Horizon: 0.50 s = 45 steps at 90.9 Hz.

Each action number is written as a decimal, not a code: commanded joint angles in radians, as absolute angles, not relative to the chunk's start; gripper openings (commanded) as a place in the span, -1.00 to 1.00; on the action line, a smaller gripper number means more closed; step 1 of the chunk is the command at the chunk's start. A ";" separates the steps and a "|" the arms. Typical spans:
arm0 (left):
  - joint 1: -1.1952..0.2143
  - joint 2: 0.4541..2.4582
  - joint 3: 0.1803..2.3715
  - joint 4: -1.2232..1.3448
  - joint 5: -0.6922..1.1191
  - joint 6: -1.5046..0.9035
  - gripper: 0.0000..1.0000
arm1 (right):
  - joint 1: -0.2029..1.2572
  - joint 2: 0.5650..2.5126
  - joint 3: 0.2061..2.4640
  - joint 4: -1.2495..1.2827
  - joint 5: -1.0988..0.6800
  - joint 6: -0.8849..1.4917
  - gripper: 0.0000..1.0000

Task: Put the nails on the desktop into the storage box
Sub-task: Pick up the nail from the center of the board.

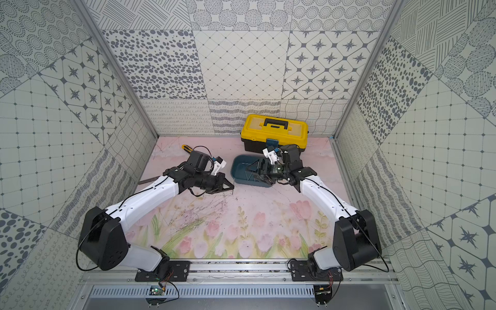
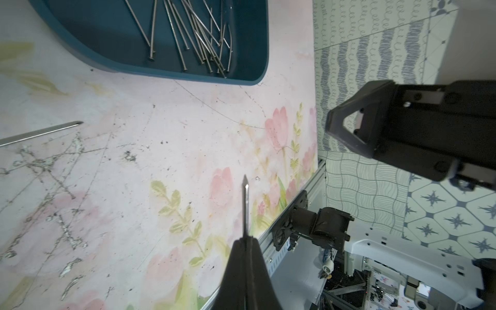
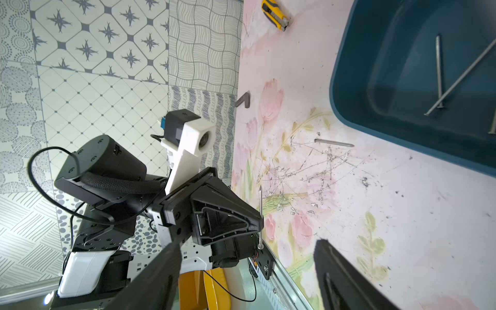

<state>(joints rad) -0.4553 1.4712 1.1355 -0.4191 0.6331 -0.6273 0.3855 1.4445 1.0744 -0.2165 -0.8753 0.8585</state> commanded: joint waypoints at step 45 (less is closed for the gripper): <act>-0.453 1.439 1.116 -0.011 0.855 -0.954 -1.00 | 0.451 1.485 1.079 -0.055 -0.944 0.942 0.26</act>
